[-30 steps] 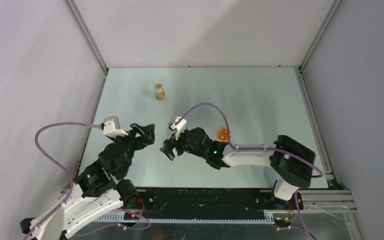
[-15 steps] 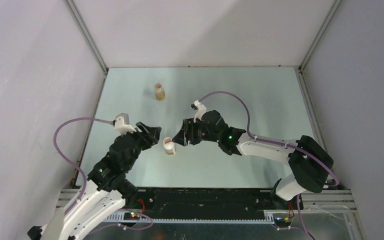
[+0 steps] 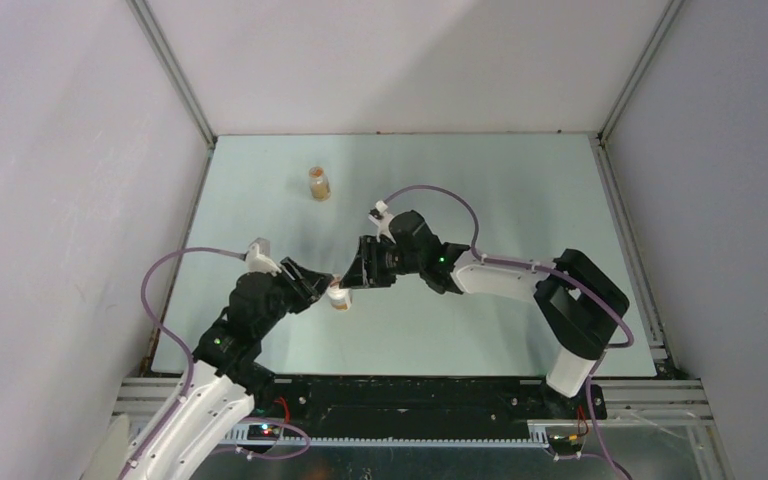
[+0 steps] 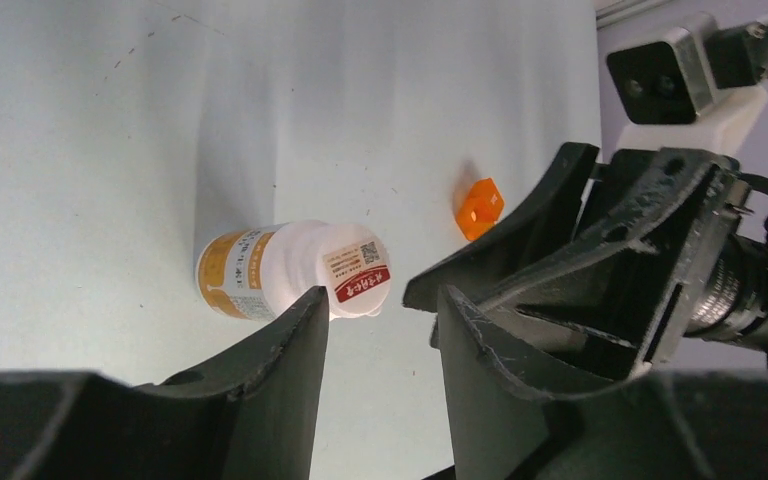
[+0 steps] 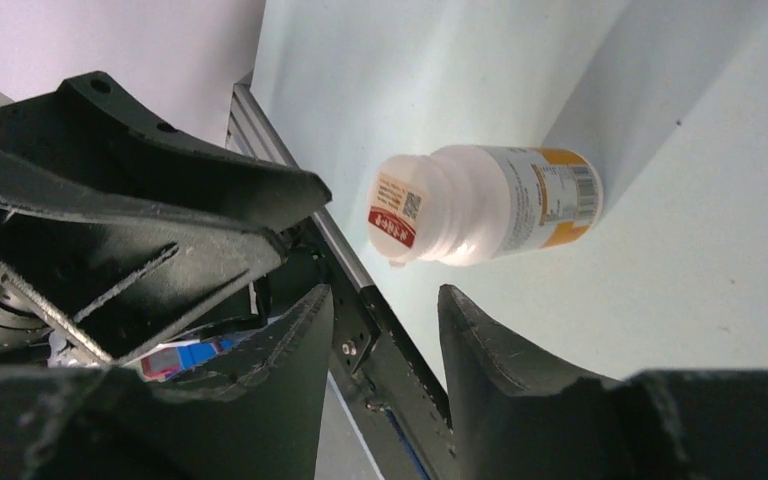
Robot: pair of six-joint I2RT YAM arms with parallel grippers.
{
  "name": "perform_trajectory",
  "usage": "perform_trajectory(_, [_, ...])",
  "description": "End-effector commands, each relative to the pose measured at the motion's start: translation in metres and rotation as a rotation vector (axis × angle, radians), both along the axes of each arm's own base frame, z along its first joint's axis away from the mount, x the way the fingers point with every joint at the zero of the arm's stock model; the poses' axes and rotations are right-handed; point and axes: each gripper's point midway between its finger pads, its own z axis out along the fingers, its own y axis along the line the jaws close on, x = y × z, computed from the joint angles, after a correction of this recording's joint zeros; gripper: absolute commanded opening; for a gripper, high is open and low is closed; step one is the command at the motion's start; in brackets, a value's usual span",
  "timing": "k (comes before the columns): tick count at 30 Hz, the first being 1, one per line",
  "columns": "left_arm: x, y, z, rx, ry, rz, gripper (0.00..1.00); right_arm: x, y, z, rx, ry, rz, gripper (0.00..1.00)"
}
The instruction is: Sort the pills into containers
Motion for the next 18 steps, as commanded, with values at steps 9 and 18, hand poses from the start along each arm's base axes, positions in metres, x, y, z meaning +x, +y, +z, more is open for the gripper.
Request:
perform_trajectory(9, [0.002, 0.0, 0.001, -0.01, -0.004, -0.009, 0.43, 0.019, 0.02, 0.004, 0.02, 0.033, -0.011, 0.43])
perform_trajectory(18, [0.006, 0.002, -0.01, 0.001, -0.009, 0.0, 0.45, 0.029, 0.019, -0.004, -0.035, 0.007, -0.057, 0.43])
